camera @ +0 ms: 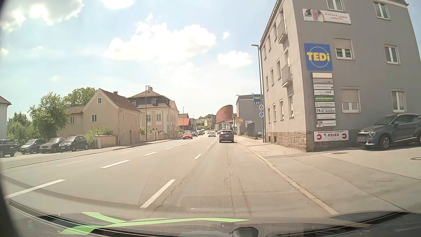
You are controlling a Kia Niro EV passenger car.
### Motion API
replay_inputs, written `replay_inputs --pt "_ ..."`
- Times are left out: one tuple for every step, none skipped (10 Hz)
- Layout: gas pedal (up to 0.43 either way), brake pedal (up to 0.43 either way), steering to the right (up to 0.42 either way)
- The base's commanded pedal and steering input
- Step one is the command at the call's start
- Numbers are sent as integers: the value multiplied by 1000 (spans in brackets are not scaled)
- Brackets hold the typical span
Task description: Follow the waypoints while adhering to traffic rules and regulations
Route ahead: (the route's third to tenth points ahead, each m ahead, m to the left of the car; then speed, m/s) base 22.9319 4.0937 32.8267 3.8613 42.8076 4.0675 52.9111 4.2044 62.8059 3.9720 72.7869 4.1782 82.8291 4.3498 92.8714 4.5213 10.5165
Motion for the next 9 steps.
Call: replay_inputs --pt "0 0 -4" --pt "0 0 -4" --pt "0 0 -3" --pt "0 0 -3" --pt "0 0 -3" --pt "0 0 -3" --pt "0 0 -3" --pt "0 0 -3" --pt "0 0 -3"
